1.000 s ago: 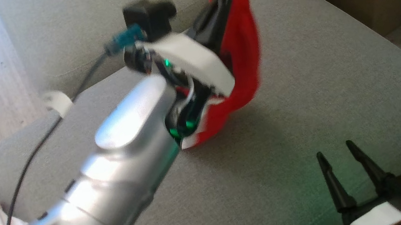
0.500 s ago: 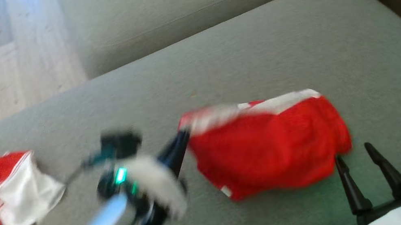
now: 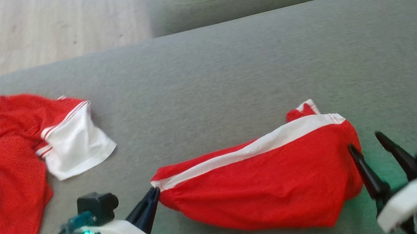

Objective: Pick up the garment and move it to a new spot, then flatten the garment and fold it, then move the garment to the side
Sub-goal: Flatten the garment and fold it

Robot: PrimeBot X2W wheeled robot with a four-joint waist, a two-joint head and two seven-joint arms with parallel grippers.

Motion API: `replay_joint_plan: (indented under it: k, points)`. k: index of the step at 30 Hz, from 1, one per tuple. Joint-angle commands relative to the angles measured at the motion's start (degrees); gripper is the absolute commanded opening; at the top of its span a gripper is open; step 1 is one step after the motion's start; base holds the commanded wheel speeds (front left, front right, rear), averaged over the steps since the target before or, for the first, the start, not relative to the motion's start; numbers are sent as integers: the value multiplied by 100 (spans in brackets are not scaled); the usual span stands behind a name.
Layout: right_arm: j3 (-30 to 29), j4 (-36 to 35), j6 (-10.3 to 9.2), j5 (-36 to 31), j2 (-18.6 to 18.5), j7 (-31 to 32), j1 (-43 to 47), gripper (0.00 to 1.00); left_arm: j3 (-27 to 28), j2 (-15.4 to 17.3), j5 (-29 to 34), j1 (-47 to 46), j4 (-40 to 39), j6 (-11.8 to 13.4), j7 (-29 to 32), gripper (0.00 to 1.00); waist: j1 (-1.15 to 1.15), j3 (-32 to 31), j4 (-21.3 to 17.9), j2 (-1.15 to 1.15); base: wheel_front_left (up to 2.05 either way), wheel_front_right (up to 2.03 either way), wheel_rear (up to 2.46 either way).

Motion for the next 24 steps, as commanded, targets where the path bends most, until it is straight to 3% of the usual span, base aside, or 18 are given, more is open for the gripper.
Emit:
replay_joint_plan:
  k: [1,6,9,12,16,24]
  points:
    - [320,-47,43,336,-294,141,-494,100,241,167,64,-394,-50,46,-82,0,0,114,234,0,0,0,0]
    - [1151,93,43,2263,-1018,1137,-1275,100,150,63,309,-650,200,27,-98,0,0,215,486,0,0,0,0]
    - [1400,-45,43,3571,-1388,1889,-1487,100,84,-46,394,-756,354,-25,-98,0,0,243,612,0,0,0,0]
    - [1562,-106,43,4404,-1774,2532,-1581,100,41,-184,449,-875,495,-82,-107,0,0,292,750,0,0,0,0]
    - [1703,-156,43,4977,-2120,2961,-1681,100,-7,-338,531,-1022,682,-148,-143,0,0,365,872,0,0,0,0]
    - [1959,-20,43,5339,-2299,2849,-1823,100,-54,-495,569,-1127,942,-275,-222,0,0,449,981,0,0,0,0]
